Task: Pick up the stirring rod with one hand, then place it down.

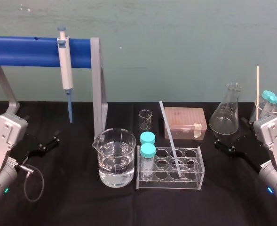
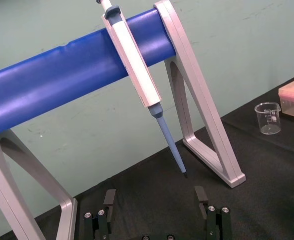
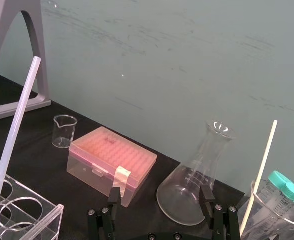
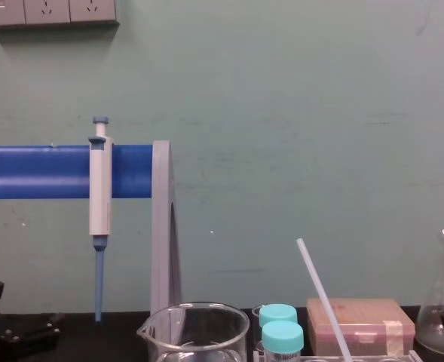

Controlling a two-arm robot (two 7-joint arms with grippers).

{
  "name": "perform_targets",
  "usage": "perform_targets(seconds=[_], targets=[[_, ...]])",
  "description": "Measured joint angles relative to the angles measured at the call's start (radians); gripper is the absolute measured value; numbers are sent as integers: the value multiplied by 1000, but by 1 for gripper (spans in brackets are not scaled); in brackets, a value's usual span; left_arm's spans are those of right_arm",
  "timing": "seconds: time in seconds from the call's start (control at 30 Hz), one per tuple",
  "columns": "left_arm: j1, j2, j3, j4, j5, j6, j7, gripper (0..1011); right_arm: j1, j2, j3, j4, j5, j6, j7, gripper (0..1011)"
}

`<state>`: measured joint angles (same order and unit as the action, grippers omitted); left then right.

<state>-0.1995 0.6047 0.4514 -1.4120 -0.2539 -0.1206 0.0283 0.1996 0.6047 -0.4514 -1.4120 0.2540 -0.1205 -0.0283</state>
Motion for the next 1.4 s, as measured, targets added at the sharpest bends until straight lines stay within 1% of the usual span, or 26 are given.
perform_targets(seconds=[1.4], targets=[[0, 0, 0, 0, 0, 0, 0, 1000, 0, 0, 0, 0, 0, 0, 0, 1003]])
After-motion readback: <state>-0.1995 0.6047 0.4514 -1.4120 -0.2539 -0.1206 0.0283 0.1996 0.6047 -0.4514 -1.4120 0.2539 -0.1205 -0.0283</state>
